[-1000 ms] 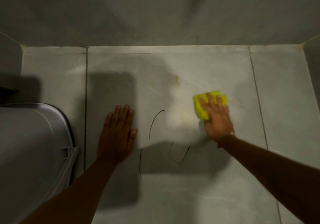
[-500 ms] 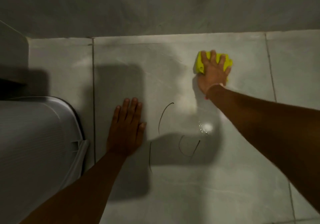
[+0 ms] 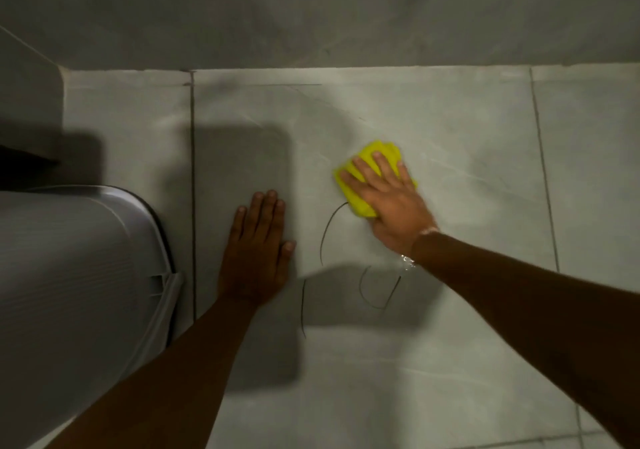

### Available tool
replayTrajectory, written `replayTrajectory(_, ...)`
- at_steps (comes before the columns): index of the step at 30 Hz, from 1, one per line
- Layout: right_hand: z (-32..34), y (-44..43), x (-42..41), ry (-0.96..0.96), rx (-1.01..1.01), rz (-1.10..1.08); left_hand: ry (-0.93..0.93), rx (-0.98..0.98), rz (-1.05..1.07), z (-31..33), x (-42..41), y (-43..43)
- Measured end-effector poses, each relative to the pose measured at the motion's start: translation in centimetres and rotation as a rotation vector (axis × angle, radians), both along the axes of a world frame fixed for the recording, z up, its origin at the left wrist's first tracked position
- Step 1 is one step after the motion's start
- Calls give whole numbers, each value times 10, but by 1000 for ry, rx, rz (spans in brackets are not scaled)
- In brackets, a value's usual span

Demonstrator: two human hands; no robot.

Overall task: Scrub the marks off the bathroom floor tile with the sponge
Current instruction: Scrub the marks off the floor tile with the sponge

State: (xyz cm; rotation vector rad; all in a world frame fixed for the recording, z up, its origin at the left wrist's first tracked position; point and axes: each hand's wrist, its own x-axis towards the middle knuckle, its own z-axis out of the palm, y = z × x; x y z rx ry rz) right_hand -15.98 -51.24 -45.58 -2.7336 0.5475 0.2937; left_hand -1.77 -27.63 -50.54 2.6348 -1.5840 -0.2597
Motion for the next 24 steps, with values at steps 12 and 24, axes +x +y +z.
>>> replayTrajectory(12, -8, 36, -48, 4, -33, 25, 32, -19, -11, 3, 0, 2)
replayTrajectory(24, -6, 59, -32, 47, -47, -417, 15, 6, -99, 10, 9, 4)
